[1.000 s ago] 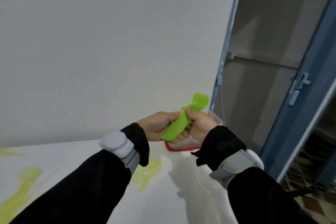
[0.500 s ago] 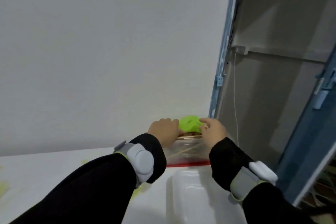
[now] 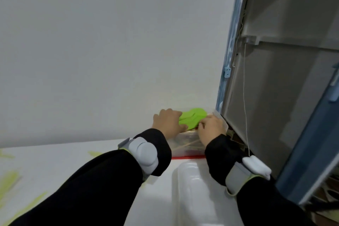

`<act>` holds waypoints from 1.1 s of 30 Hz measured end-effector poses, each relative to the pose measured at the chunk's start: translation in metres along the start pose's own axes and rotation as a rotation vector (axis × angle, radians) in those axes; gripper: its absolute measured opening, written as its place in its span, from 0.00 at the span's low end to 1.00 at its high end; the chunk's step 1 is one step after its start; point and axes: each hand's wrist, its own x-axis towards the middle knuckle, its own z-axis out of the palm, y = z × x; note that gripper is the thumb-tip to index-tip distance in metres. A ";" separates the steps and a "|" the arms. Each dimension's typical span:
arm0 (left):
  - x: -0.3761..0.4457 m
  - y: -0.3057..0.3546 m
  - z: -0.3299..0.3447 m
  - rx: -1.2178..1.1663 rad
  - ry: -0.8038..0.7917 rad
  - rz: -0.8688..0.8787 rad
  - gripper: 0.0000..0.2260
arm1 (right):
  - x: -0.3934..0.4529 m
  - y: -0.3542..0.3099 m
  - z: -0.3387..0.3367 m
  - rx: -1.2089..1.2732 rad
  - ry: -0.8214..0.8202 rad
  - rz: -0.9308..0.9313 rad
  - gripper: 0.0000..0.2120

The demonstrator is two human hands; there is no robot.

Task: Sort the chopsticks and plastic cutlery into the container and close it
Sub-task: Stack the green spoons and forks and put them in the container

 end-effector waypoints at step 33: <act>-0.259 -0.225 0.003 -0.913 0.414 -0.359 0.05 | -0.217 -0.190 0.073 0.100 -0.184 0.020 0.18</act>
